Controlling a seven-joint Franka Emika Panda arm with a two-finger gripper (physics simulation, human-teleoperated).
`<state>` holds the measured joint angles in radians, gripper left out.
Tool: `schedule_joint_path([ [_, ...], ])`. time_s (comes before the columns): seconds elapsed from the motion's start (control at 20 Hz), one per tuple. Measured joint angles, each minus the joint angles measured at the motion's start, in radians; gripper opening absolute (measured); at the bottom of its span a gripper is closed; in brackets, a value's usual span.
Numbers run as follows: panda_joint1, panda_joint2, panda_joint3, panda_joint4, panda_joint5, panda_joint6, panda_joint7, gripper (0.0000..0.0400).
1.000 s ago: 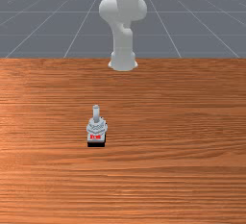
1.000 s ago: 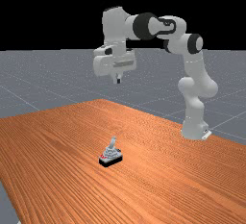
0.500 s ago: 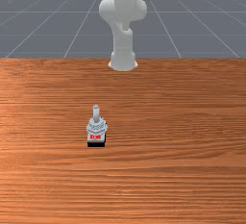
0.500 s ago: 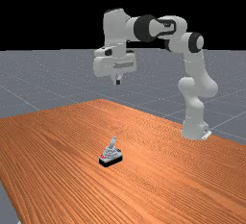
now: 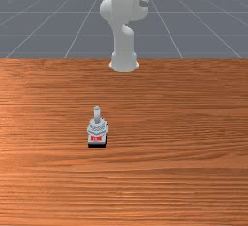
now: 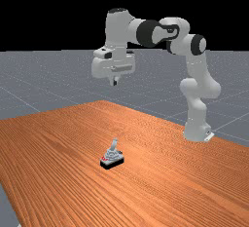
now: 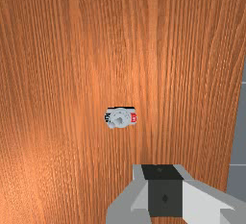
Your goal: Turn on the trigger
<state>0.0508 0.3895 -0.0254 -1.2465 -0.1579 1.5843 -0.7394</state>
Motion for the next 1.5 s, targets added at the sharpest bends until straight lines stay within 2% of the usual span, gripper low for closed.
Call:
schedule_joint_path([
  [0.05,-0.034,-0.001,0.004,0.003,0.164,0.01,0.128,0.0],
  [0.1,-0.034,-0.024,0.0,-0.036,0.165,0.023,0.159,0.0],
  [0.15,-0.041,-0.05,0.008,-0.074,0.159,0.034,0.085,0.0],
  [0.2,-0.059,-0.071,0.024,-0.105,0.189,0.043,-0.04,0.0],
  [0.3,-0.104,-0.073,0.044,-0.136,0.354,0.05,-0.114,0.0],
  [0.35,-0.112,-0.074,0.047,-0.159,0.381,0.066,-0.13,0.0],
  [0.4,-0.101,-0.08,0.041,-0.184,0.337,0.103,-0.114,0.0],
  [0.45,-0.068,-0.159,0.024,-0.361,0.209,0.352,-0.061,0.0],
  [0.5,-0.068,-0.159,0.024,-0.396,0.21,0.392,-0.063,0.0],
  [0.55,-0.068,-0.174,0.025,-0.468,0.217,0.499,-0.072,0.0],
  [0.6,-0.069,-0.176,0.026,-0.509,0.222,0.561,-0.077,0.0],
  [0.65,-0.02,-0.097,-0.003,-0.369,0.021,0.314,0.053,0.0],
  [0.7,-0.064,-0.166,0.024,-0.538,0.203,0.587,-0.064,0.0],
  [0.75,-0.015,-0.095,-0.006,-0.406,0.012,0.361,0.062,0.0],
  [0.8,-0.059,-0.152,0.022,-0.551,0.185,0.6,-0.05,0.0],
  [0.85,-0.04,-0.098,0.002,-0.451,0.179,0.436,0.128,0.0],
  [0.95,-0.038,-0.085,0.0,-0.478,0.181,0.477,0.138,0.0],
  [1.0,-0.087,-0.071,0.041,-0.483,0.296,0.478,-0.088,0.0],
  [1.05,-0.05,-0.069,0.012,-0.501,0.19,0.515,0.041,0.0],
  [1.15,-0.056,-0.01,0.018,-0.435,0.188,0.433,-0.008,0.0],
  [1.3,-0.051,-0.029,0.013,-0.521,0.192,0.554,0.028,0.0],
  [1.5,-0.057,-0.017,0.016,-0.511,0.191,0.541,-0.007,0.0],
])
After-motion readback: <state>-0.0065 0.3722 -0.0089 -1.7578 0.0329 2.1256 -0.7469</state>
